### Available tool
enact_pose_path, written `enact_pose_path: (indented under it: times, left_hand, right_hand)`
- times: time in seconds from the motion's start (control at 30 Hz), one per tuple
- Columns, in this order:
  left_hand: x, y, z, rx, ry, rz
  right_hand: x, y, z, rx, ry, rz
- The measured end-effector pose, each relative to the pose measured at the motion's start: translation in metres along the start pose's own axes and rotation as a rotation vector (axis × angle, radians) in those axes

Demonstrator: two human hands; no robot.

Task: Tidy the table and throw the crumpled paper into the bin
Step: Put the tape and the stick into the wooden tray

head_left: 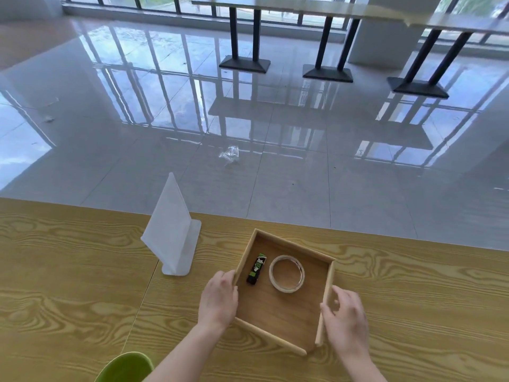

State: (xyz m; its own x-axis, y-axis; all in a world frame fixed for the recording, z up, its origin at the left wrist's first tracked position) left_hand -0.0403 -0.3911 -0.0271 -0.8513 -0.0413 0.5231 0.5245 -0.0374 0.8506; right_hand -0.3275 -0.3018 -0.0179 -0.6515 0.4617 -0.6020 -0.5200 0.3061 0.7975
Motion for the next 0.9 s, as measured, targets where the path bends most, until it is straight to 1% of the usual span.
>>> enact_pose_path:
  times: [0.03, 0.1, 0.43, 0.5, 0.57, 0.63, 0.67, 0.73, 0.8, 0.9]
  left_hand:
    - [0.0, 0.0, 0.0, -0.006, 0.006, -0.005]
    - [-0.001, 0.001, 0.0, -0.007, 0.011, -0.011]
    - [-0.023, 0.009, 0.011, 0.021, 0.065, 0.014]
    - [-0.018, 0.012, 0.011, 0.033, -0.009, -0.059]
    - [-0.002, 0.011, 0.008, 0.024, -0.149, -0.159]
    - [0.02, 0.01, 0.0, 0.019, -0.282, -0.304]
    - [0.028, 0.007, -0.006, 0.007, -0.326, -0.369]
    - [0.036, -0.001, -0.018, -0.028, -0.358, -0.453]
    - [0.037, -0.006, -0.026, -0.038, -0.361, -0.482]
    - [0.033, -0.011, -0.03, -0.045, -0.346, -0.488]
  right_hand:
    - [0.004, -0.003, 0.001, -0.025, -0.056, -0.008]
    - [0.004, -0.007, 0.0, -0.04, -0.072, 0.0]
    - [-0.03, -0.021, -0.029, -0.103, 0.126, 0.115]
    - [-0.047, -0.025, -0.03, -0.057, 0.254, 0.181]
    - [-0.072, -0.035, -0.025, -0.048, 0.423, 0.199]
    - [-0.094, -0.054, -0.019, -0.116, 0.538, 0.205]
    - [-0.099, -0.066, -0.018, -0.166, 0.545, 0.212]
    - [-0.1, -0.083, -0.02, -0.251, 0.491, 0.229]
    - [-0.101, -0.091, -0.023, -0.262, 0.47, 0.249]
    - [-0.106, -0.098, -0.021, -0.252, 0.51, 0.248]
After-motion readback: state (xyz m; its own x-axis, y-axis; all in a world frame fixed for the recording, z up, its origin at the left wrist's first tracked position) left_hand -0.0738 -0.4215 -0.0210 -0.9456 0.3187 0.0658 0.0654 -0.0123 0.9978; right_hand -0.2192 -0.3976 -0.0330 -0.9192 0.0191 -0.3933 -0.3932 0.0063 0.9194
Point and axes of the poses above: each hand's wrist, its own z-axis away from the middle knuckle, its own y-axis out of the back of the hand, x = y × z, the point moved 9 cm from there along -z, towards the middle knuckle, and after that the axes turned 7 degrees about x, right-handed, at the moved point
